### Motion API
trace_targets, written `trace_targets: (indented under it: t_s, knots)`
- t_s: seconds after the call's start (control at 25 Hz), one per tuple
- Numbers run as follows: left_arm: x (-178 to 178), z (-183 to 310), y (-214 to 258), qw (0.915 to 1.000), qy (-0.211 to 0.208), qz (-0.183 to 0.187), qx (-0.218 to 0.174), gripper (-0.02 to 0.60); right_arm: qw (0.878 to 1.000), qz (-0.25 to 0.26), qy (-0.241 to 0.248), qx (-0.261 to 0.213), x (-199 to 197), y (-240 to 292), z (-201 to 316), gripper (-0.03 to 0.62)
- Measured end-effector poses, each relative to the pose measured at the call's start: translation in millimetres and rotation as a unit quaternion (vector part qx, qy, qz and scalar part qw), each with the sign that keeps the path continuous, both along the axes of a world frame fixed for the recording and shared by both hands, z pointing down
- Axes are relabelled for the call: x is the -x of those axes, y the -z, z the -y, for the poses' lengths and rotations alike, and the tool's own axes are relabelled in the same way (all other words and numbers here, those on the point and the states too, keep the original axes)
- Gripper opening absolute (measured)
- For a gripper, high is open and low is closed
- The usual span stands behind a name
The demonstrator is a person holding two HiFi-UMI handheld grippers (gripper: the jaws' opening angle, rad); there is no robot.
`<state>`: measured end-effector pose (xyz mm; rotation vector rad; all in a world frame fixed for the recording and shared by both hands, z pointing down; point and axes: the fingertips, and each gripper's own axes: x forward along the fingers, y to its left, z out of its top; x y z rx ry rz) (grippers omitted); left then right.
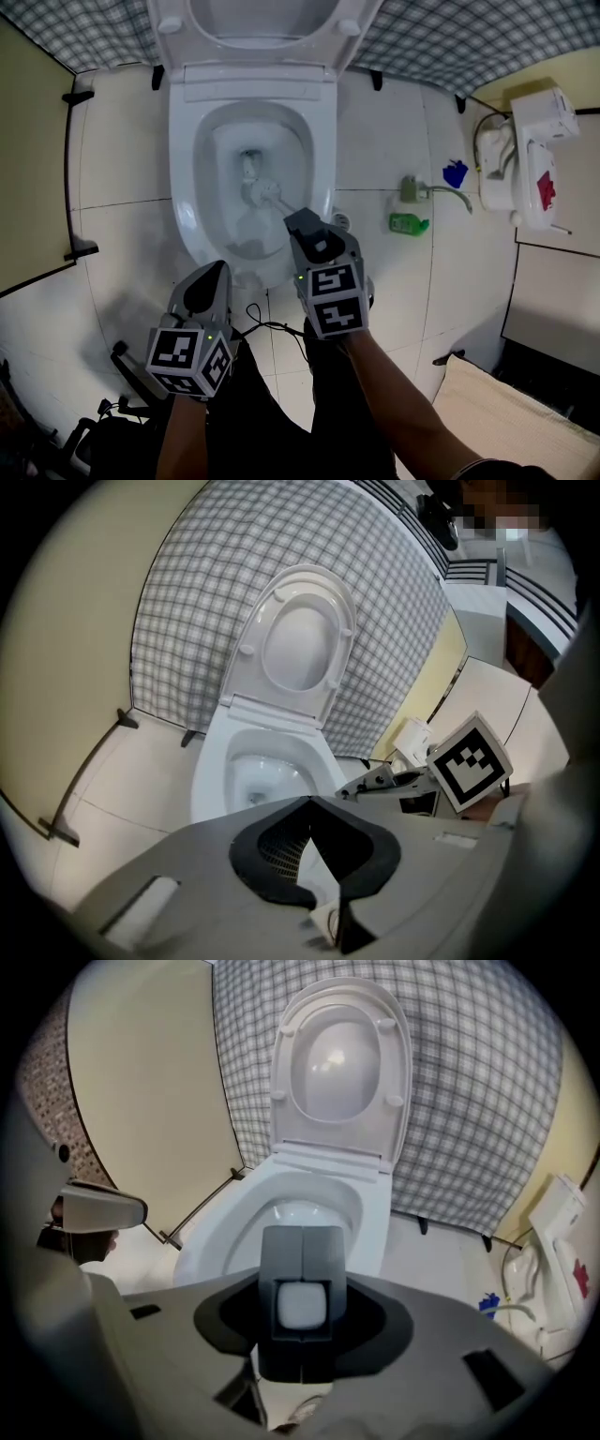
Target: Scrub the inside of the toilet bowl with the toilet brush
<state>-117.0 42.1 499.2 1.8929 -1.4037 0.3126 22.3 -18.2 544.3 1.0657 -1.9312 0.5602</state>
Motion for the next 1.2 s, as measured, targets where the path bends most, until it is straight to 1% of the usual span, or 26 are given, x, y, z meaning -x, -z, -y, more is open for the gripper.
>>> trace_targets:
  t_s: [0.28, 0.4, 0.52, 0.72, 0.84, 0.88, 1.0, 1.08, 1.2]
  knots:
    - [-3.0, 2.0, 2.8, 1.0, 0.0, -0.003, -0.003, 0.008, 0.999, -0.033, -0.002, -0.021, -32.9, 37.4, -10.7, 0.192]
    - [-5.5, 1.6, 3.3, 1.0, -0.001, -0.005, -0.003, 0.008, 0.999, -0.032, -0.001, -0.031, -39.4, 53.9, -16.4, 0.192]
    - [-7.2, 0.7, 4.3, 1.0, -0.002, -0.006, -0.004, 0.008, 0.999, -0.004, 0.02, -0.035, -29.8, 68.1, -24.8, 0.192]
    - [-3.8, -2.0, 8.3, 1.0, 0.001, -0.002, -0.005, 0.008, 0.996, 0.07, 0.057, -0.018, 12.9, 72.4, -39.3, 0.19]
    - [1.1, -6.0, 8.4, 1.0, 0.004, 0.003, -0.004, 0.008, 0.991, 0.117, 0.069, 0.009, 44.2, 63.7, -44.3, 0.19]
    - [3.0, -7.9, 7.8, 1.0, 0.005, 0.004, -0.002, 0.008, 0.99, 0.122, 0.075, 0.015, 52.4, 59.7, -45.2, 0.19]
    - [7.0, -12.5, 6.0, 0.9999, 0.01, 0.006, 0.0, 0.008, 0.99, 0.104, 0.095, 0.014, 58.7, 51.1, -44.4, 0.19]
    - [8.5, -14.0, 4.2, 0.9999, 0.011, 0.006, 0.001, 0.008, 0.992, 0.092, 0.088, 0.016, 51.3, 47.5, -42.2, 0.19]
    - [4.3, -13.6, 3.5, 0.9999, 0.011, 0.001, 0.001, 0.008, 0.995, 0.055, 0.079, 0.017, 31.4, 39.4, -39.7, 0.19]
